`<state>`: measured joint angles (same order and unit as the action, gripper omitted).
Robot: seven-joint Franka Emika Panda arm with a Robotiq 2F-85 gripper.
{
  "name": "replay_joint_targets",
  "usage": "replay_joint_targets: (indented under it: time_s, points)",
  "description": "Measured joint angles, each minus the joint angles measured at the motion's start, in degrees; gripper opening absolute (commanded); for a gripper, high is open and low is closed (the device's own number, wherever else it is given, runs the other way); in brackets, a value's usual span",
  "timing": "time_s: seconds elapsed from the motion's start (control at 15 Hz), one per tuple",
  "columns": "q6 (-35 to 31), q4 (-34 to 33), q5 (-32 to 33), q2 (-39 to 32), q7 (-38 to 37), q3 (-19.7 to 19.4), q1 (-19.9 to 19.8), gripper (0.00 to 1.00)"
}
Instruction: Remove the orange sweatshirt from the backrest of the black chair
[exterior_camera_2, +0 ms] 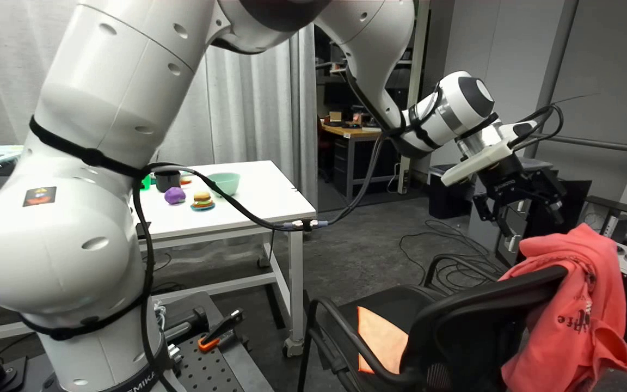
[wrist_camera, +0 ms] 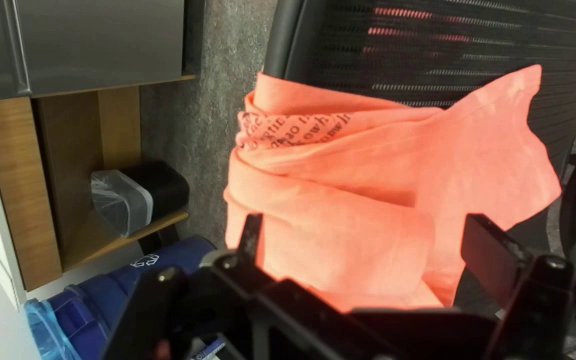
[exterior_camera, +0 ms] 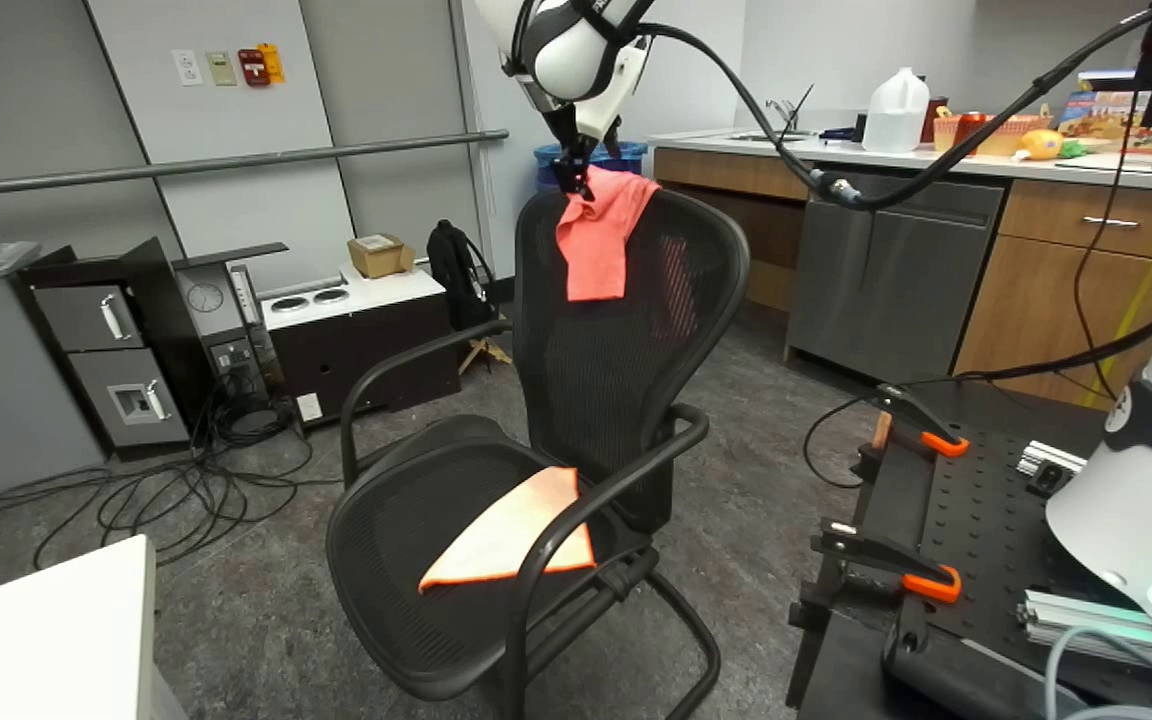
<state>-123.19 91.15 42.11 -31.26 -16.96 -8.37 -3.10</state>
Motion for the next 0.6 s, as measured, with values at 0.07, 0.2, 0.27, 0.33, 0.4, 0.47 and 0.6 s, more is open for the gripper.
replay_joint_targets:
  time_s: [0.07,0.2,0.27,0.33,0.4,0.47,0.6]
  points:
    - [0.0,-1.17,0.26,-1.29,-0.4,-0.34,0.09,1.0]
    - [0.0,-3.43,0.57,-3.81,-1.19,-1.0,0.26,1.0]
    - [0.0,-4.51,0.64,-5.06,-1.56,-1.41,0.42,1.0]
    - [0.0,-5.51,0.72,-6.23,-1.84,-1.84,0.61,1.0]
    - [0.0,-6.43,0.79,-7.34,-2.08,-2.22,0.76,1.0]
    - [0.0,-7.33,0.8,-8.4,-2.23,-2.59,0.91,1.0]
    - [0.0,-9.0,0.8,-10.26,-2.3,-3.18,1.12,0.75]
